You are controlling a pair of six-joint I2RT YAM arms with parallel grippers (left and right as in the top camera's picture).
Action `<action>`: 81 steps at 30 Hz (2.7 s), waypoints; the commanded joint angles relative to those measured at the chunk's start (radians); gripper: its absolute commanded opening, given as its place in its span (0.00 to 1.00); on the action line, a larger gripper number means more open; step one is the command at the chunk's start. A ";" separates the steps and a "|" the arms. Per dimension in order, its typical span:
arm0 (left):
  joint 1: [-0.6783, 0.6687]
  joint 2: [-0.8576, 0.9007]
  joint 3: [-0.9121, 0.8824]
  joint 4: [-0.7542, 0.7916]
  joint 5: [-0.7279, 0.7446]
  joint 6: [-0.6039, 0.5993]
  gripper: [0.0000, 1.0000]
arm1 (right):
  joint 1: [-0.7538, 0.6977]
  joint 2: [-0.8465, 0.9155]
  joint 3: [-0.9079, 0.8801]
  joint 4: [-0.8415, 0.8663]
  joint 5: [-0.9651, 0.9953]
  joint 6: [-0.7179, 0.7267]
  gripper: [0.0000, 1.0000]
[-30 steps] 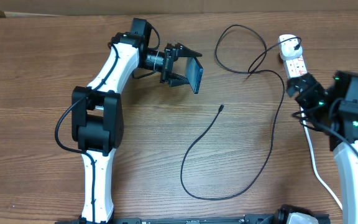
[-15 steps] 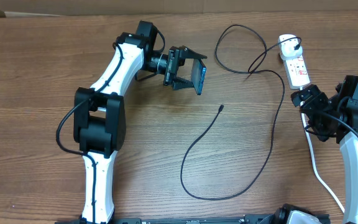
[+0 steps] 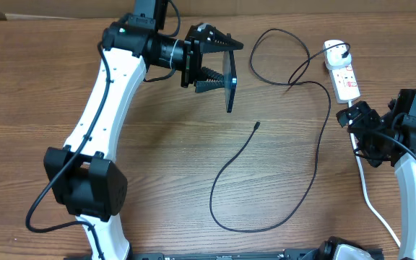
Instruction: Plug charger to phone and switch on socket
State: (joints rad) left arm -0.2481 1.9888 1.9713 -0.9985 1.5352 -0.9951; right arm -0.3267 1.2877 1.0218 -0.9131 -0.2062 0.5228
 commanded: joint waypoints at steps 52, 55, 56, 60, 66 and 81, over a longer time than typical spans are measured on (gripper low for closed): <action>0.105 -0.026 0.008 0.169 -0.133 -0.455 0.64 | -0.003 0.000 0.011 -0.040 -0.130 -0.008 1.00; 0.105 -0.026 0.008 0.169 -0.163 -0.455 0.65 | -0.002 0.000 0.012 -0.044 -0.274 -0.034 1.00; 0.105 -0.026 0.008 0.169 -0.175 -0.455 0.64 | -0.002 0.000 0.012 -0.043 -0.334 -0.064 1.00; 0.105 -0.026 0.008 0.169 -0.232 -0.447 0.64 | 0.000 0.000 0.011 -0.054 -0.485 -0.139 1.00; 0.105 -0.026 0.008 0.165 -0.356 -0.430 0.64 | 0.000 0.000 0.012 -0.093 -0.497 -0.145 1.00; 0.063 -0.026 0.008 -0.109 -0.781 -0.249 0.63 | 0.285 0.000 0.012 0.165 -0.587 -0.211 0.94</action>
State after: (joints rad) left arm -0.1623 1.9846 1.9709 -1.0927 0.8391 -1.3033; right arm -0.1093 1.2877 1.0218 -0.7982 -0.7895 0.2577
